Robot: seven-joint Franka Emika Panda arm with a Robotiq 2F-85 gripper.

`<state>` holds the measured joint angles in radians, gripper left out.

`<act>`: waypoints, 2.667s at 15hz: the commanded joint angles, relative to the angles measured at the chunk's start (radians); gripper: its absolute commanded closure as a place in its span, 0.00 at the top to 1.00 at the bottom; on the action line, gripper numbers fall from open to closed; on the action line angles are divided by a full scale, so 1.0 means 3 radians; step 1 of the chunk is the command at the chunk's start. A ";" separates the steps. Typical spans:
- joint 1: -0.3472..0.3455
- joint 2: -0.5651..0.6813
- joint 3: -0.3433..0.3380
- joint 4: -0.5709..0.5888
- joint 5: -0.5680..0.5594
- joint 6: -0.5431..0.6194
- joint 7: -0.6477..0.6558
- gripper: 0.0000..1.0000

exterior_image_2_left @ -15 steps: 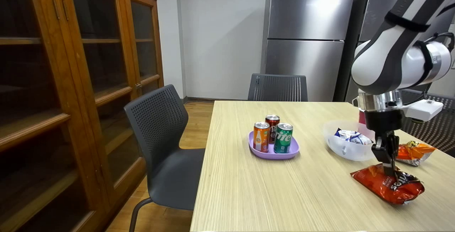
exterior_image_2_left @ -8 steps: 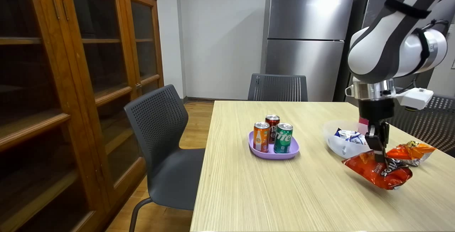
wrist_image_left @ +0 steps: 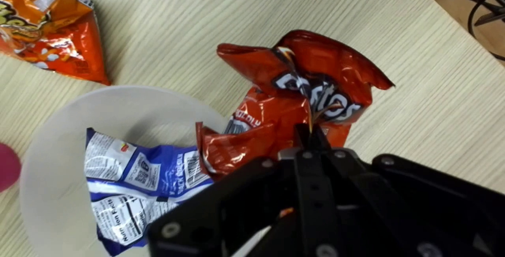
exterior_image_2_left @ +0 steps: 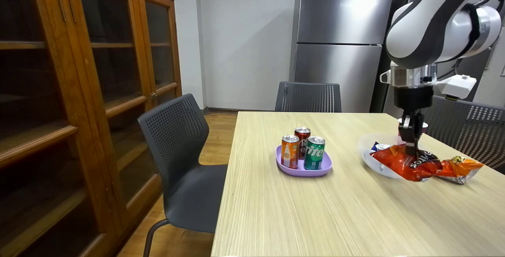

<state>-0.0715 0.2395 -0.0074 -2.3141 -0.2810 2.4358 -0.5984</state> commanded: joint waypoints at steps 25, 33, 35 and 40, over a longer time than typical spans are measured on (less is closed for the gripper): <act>-0.0102 0.0969 -0.0032 0.1522 0.0832 -0.0044 0.0754 0.00; -0.0038 0.1211 -0.0077 0.1695 0.0730 -0.0067 0.1132 0.00; -0.0037 0.1170 -0.0083 0.1654 0.0711 -0.0048 0.1153 0.27; -0.0050 0.1031 -0.0093 0.1521 0.0722 0.0029 0.1203 0.64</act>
<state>-0.0928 0.5883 -0.0270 -1.8377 -0.0410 2.4489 -0.2794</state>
